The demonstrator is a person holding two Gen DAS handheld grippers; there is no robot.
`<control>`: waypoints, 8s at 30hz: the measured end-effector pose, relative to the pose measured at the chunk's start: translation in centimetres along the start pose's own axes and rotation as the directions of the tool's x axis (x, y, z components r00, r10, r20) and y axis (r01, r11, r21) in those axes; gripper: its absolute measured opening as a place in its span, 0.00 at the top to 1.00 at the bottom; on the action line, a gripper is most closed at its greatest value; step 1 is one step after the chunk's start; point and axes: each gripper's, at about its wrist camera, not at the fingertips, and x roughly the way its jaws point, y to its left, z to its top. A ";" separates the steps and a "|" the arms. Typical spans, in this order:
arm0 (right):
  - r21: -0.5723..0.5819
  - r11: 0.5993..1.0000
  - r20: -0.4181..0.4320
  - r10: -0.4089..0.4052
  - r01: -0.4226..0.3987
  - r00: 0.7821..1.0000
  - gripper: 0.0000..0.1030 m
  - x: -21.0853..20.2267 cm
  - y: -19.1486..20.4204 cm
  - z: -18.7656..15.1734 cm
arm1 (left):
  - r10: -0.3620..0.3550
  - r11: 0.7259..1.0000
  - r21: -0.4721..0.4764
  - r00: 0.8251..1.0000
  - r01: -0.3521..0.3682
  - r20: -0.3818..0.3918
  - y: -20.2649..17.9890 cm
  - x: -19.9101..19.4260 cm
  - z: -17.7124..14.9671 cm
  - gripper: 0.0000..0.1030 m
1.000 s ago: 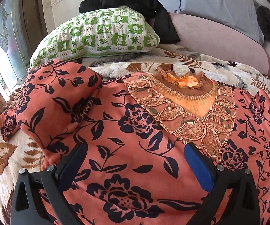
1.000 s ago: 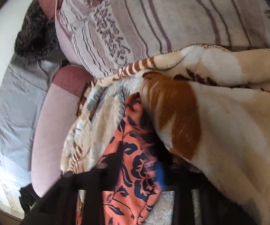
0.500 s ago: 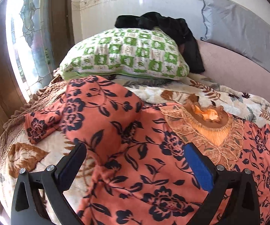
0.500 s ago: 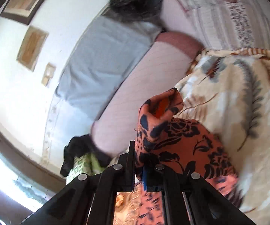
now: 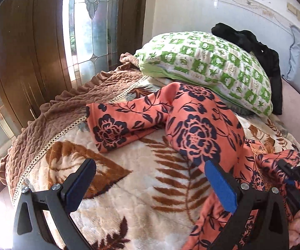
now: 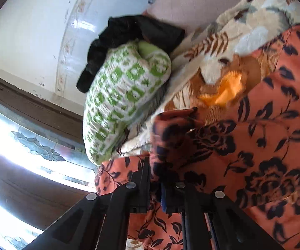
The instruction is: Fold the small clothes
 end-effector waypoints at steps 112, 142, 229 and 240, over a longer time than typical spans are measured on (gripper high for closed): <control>-0.264 0.960 -0.132 0.064 -0.098 0.989 0.79 -10.6 -12.3 -5.6 | -0.380 0.818 -0.457 0.925 0.350 0.028 12.7 10.3 8.8 0.96; -0.102 0.963 -0.083 0.241 -0.249 0.967 0.38 -14.2 -14.3 -4.3 | -0.541 0.713 0.220 0.723 0.665 -0.430 -27.4 -6.0 1.2 0.42; -0.462 0.716 0.145 -0.521 0.523 0.841 0.61 -8.2 -5.2 6.0 | -0.109 0.927 0.325 0.964 0.187 -0.244 -12.6 6.4 -0.8 0.30; -0.193 0.819 0.231 -0.497 0.540 0.836 0.56 -21.0 -15.9 8.8 | -0.110 0.928 0.326 0.969 0.180 -0.220 -12.5 5.7 -0.9 0.25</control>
